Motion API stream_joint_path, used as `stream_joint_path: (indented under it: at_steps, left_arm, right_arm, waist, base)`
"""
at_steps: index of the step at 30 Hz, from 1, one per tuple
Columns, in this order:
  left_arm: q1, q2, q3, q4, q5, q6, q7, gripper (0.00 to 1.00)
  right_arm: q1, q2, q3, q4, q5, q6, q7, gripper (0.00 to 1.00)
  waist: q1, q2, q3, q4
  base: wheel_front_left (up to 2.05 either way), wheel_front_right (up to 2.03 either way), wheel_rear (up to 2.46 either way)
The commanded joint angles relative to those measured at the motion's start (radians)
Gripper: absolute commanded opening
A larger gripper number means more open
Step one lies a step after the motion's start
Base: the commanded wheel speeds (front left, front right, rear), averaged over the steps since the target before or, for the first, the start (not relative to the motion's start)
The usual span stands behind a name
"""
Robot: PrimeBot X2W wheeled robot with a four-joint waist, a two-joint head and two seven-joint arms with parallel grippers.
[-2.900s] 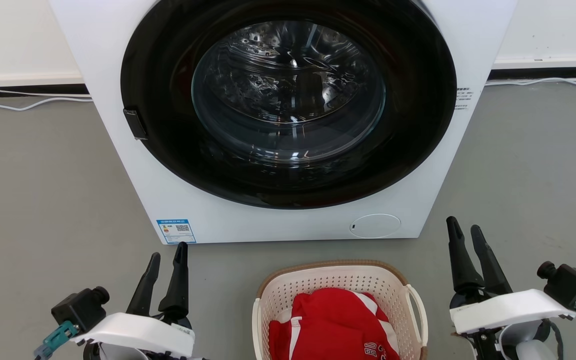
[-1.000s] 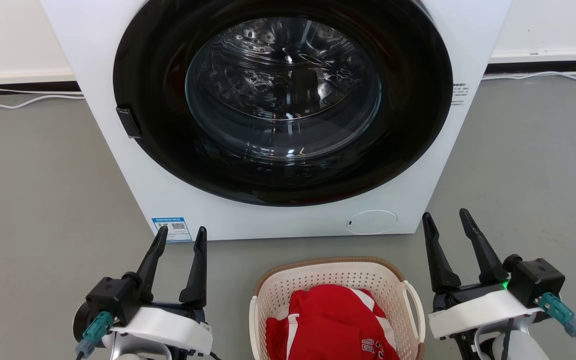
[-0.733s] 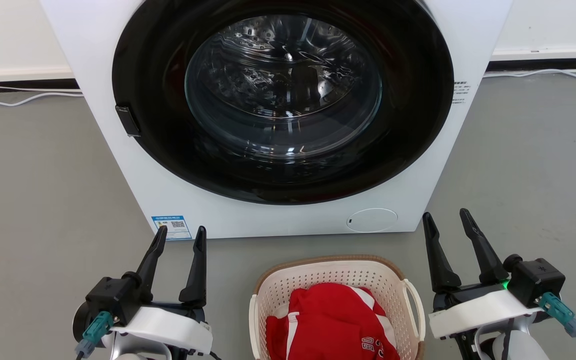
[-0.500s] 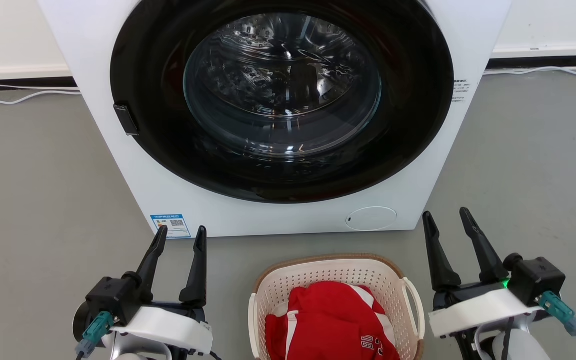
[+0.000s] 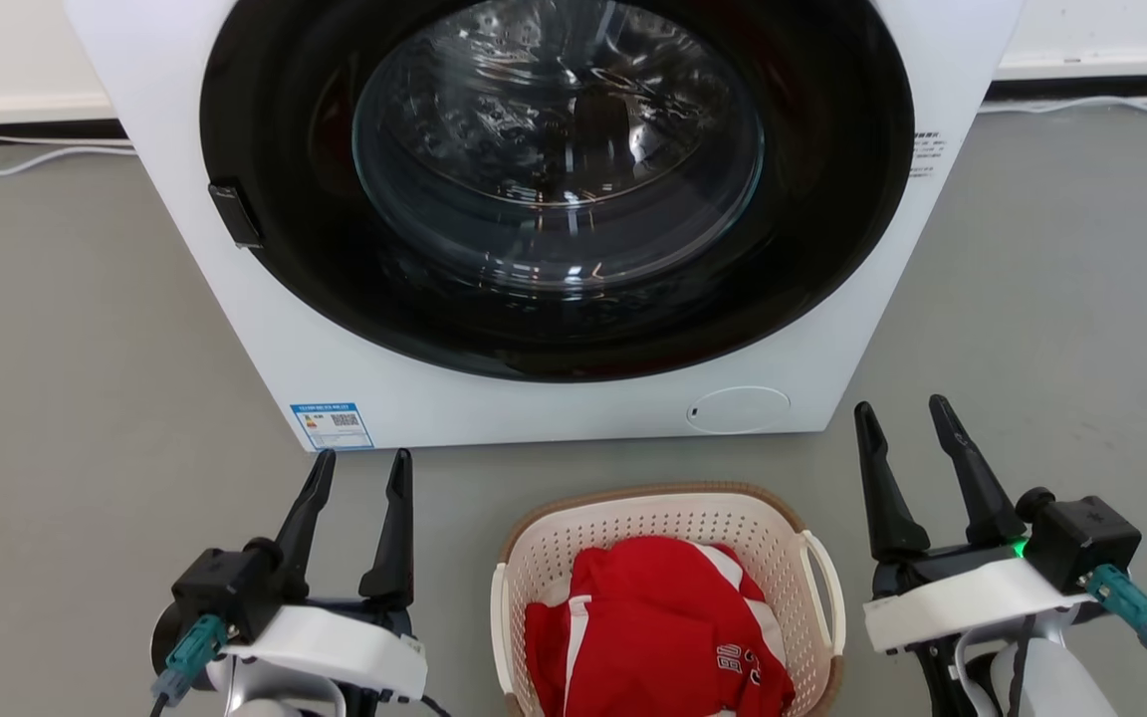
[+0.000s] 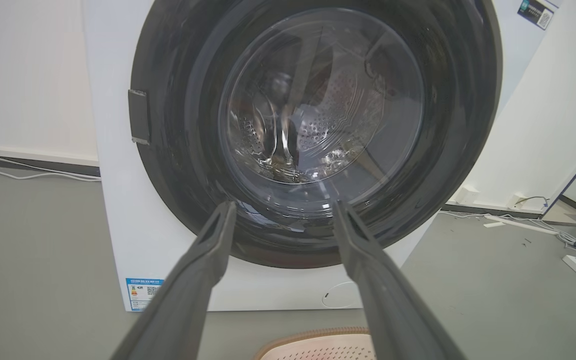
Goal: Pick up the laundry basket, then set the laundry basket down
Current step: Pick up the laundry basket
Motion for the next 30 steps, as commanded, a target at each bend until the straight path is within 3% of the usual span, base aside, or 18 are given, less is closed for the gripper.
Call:
stream_joint_path:
  at_steps: [1,18,30]
  left_arm:
    - [-0.061,0.01,0.024,-0.018,-0.006,0.008,-0.006,1.0]
    - [-0.135,0.01,0.0,0.095,-0.041,0.013,-0.006,1.0]
    - [-0.243,0.01,-0.011,0.273,-0.064,0.001,-0.006,1.0]
  right_arm:
    - [-0.046,-0.008,0.023,-0.022,-0.007,0.007,-0.014,1.0]
    - [-0.088,-0.029,0.032,-0.039,0.013,0.007,-0.014,1.0]
    - [-0.133,-0.042,0.042,-0.056,0.031,0.007,-0.014,1.0]
  waist:
    - [0.0,-0.0001,0.007,-0.001]
    - [0.0,-0.0001,0.153,-0.024]
    - [0.0,-0.0001,0.273,-0.028]
  base:
    - [0.0,0.0,0.0]
    - [0.0,0.0,0.0]
    - [0.0,0.0,0.0]
